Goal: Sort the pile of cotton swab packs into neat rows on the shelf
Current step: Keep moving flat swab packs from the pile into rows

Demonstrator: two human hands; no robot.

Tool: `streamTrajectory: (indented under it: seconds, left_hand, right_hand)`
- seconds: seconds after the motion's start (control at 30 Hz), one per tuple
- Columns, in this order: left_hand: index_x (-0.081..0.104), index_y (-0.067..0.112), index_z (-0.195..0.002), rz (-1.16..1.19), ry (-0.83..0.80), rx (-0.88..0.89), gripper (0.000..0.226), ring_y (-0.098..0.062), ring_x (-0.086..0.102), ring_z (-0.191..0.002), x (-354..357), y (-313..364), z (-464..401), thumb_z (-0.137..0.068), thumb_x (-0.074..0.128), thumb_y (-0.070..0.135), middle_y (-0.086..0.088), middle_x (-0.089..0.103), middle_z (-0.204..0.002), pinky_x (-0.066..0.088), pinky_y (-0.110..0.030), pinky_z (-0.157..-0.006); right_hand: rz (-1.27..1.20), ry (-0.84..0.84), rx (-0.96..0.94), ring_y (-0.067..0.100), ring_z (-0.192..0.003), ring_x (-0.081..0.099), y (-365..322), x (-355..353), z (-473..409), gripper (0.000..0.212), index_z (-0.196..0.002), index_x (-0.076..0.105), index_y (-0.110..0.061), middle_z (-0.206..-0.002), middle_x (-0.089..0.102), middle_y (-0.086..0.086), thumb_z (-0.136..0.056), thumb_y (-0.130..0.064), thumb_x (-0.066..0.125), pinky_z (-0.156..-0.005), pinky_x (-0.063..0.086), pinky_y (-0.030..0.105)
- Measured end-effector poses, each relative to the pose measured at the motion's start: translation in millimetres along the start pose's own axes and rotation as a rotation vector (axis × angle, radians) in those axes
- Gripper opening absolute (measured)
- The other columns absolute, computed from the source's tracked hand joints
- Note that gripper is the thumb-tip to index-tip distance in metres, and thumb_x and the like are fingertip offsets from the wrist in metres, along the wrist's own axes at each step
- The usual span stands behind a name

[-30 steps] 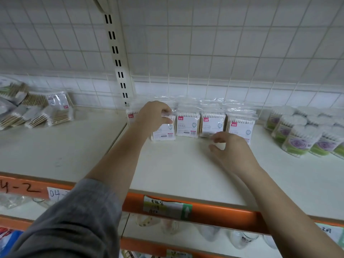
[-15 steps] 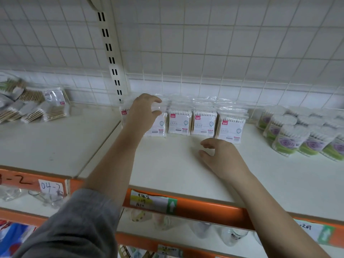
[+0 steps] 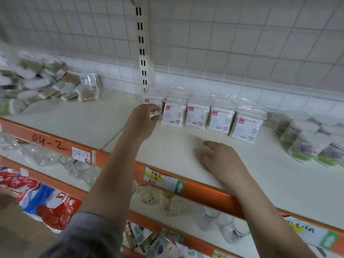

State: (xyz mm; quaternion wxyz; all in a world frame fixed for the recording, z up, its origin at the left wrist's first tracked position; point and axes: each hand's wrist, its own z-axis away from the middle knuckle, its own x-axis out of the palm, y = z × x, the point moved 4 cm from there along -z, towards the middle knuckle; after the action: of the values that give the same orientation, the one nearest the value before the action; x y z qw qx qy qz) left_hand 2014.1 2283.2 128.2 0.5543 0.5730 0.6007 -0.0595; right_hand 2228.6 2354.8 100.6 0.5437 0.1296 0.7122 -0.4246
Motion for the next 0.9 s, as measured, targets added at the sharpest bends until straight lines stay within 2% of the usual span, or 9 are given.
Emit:
streamTrajectory:
  seconds: [0.13,0.43,0.6,0.7,0.83,0.9]
  left_hand:
    - [0.062,0.018,-0.118,0.016,0.008,-0.047,0.025,-0.017,0.055,-0.109,-23.1,-31.6,12.3,-0.094,0.053,0.018,-0.003,0.061,-0.118,0.037,-0.023,-0.089]
    - [0.063,0.018,-0.116,0.005,0.003,-0.072,0.024,-0.015,0.055,-0.105,-108.2,-140.7,36.7,-0.095,0.051,0.018,-0.001,0.061,-0.115,0.037,-0.021,-0.087]
    - [0.064,0.016,-0.114,0.003,-0.016,-0.071,0.024,-0.017,0.057,-0.105,-166.1,-208.0,50.1,-0.095,0.051,0.017,-0.002,0.063,-0.114,0.04,-0.023,-0.087]
    - [0.063,0.019,-0.115,0.01,-0.029,-0.102,0.024,-0.017,0.058,-0.097,-197.6,-242.1,58.3,-0.096,0.048,0.019,-0.002,0.062,-0.112,0.045,-0.028,-0.08]
    - [0.062,0.019,-0.116,0.002,-0.014,-0.133,0.025,-0.014,0.056,-0.105,-226.8,-276.4,62.4,-0.096,0.047,0.019,0.0,0.061,-0.117,0.039,-0.022,-0.083]
    - [0.061,0.018,-0.118,0.016,-0.013,-0.148,0.026,-0.013,0.055,-0.106,-236.4,-289.7,61.0,-0.097,0.046,0.018,0.001,0.061,-0.119,0.037,-0.021,-0.084]
  right_hand:
    - [0.008,-0.002,-0.02,0.021,-0.13,0.044,-29.2,13.0,1.6,0.048,-0.139,0.046,-0.017,-0.141,0.049,0.005,-0.094,-0.032,0.05,-0.1,0.031,0.022]
    - [-0.037,0.092,-0.002,0.023,-0.128,0.045,-138.0,73.9,9.3,0.045,-0.138,0.048,-0.015,-0.14,0.051,0.006,-0.093,-0.021,0.05,-0.098,0.032,0.024]
    - [-0.118,0.177,0.025,0.025,-0.114,0.057,-215.2,116.2,18.6,0.039,-0.132,0.054,-0.014,-0.125,0.062,0.009,-0.093,-0.022,0.052,-0.09,0.036,0.023]
    - [-0.144,0.177,0.01,0.025,-0.109,0.058,-256.2,135.7,20.6,0.035,-0.126,0.058,-0.013,-0.116,0.066,0.009,-0.093,-0.023,0.053,-0.082,0.038,0.023]
    - [-0.113,0.159,-0.03,0.031,-0.1,0.06,-296.1,155.6,15.2,0.023,-0.11,0.065,-0.011,-0.103,0.068,0.013,-0.093,-0.02,0.053,-0.072,0.036,0.027]
    - [-0.116,0.147,-0.034,0.029,-0.103,0.06,-310.4,163.0,7.7,0.024,-0.113,0.064,-0.012,-0.106,0.068,0.013,-0.093,-0.02,0.053,-0.074,0.036,0.025]
